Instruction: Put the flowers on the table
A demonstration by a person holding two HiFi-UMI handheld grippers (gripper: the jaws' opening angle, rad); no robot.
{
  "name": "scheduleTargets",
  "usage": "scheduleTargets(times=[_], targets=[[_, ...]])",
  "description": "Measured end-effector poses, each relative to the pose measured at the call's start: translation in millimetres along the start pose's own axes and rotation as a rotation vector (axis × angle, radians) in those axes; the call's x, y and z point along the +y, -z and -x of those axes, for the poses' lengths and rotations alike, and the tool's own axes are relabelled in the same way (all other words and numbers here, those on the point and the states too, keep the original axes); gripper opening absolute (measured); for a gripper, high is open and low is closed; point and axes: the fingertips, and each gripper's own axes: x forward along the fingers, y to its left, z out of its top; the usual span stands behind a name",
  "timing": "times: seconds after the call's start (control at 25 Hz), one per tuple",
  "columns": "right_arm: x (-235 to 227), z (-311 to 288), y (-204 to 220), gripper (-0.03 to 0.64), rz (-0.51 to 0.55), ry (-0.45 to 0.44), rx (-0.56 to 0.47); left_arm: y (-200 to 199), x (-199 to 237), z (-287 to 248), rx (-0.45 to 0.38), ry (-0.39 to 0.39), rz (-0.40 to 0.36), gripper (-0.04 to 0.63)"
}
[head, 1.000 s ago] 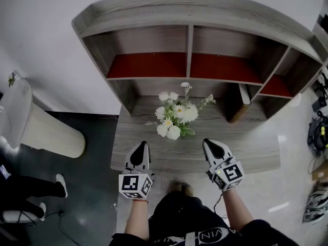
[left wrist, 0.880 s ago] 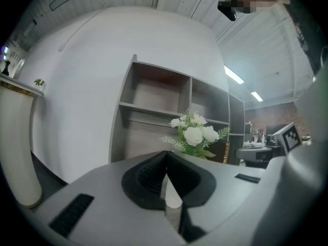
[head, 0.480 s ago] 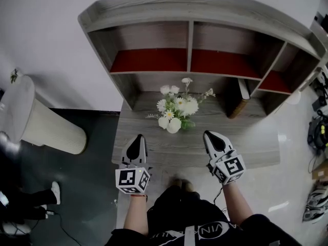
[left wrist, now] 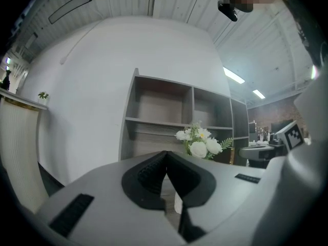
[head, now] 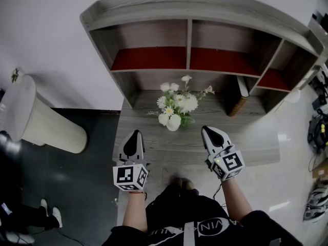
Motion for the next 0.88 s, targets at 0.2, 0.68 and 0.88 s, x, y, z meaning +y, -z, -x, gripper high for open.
scheduleTargets(times=[0.2,0.68,0.88], targets=[[-0.9,-1.4,-1.4,0.008,0.010,0.000,0.004,-5.5,3.8,-0.5,-0.013,-0.007,-0.001,0.003],[-2.7,-5.7,-6.2,0.008,0.024,-0.002,0.000,-10.2,7.5,-4.4,-0.020,-0.016,-0.007,0.003],[-2.5,-6.8,-5.8,0.008,0.024,-0.003,0.005,-10.2,10.3,-4.5,-0.015,-0.020,-0.010,0.003]])
